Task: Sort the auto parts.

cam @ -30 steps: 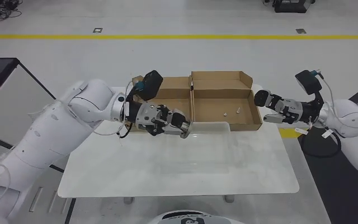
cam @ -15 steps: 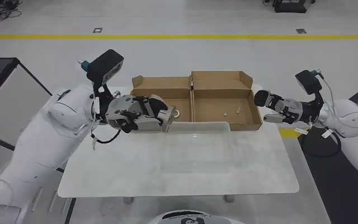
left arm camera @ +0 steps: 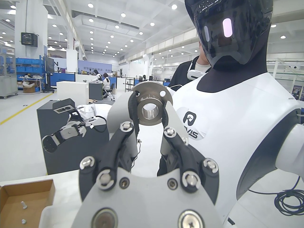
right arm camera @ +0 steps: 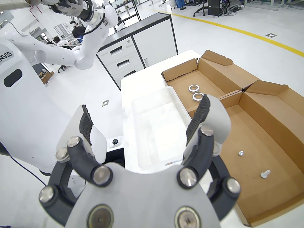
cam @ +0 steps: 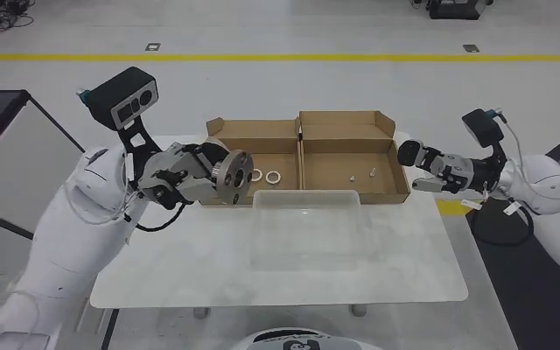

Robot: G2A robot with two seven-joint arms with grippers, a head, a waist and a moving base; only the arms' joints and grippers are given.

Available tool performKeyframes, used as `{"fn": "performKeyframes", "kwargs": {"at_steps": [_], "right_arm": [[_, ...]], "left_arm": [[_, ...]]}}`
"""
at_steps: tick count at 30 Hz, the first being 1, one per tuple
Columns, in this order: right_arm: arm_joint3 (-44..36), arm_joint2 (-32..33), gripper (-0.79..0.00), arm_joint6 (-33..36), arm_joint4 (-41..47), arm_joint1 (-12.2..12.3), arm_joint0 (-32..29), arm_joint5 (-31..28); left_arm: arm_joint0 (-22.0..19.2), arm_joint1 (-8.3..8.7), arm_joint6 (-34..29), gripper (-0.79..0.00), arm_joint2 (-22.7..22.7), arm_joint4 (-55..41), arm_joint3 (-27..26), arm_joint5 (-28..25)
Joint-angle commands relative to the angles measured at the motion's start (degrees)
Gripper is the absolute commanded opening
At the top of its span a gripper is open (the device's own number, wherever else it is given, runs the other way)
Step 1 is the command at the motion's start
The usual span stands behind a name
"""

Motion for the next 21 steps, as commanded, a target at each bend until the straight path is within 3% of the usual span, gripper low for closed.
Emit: {"fn": "performKeyframes", "kwargs": {"at_steps": [1,10,21], "right_arm": [[0.0,0.0,0.000,0.0,0.0,0.0,0.0,0.0],[0.0,0.0,0.000,0.0,0.0,0.0,0.0,0.0],[0.0,0.0,0.000,0.0,0.0,0.0,0.0,0.0]], "left_arm": [[0.0,0.00,0.0,-0.785,0.0,0.0,0.0,0.0],[0.7,-0.22,2.0,-0.785,-0.3,-1.1,-1.7,0.2],[5.6,-1.45,0.0,-0.785,-4.6,-16.5,-6.2,0.0]]}}
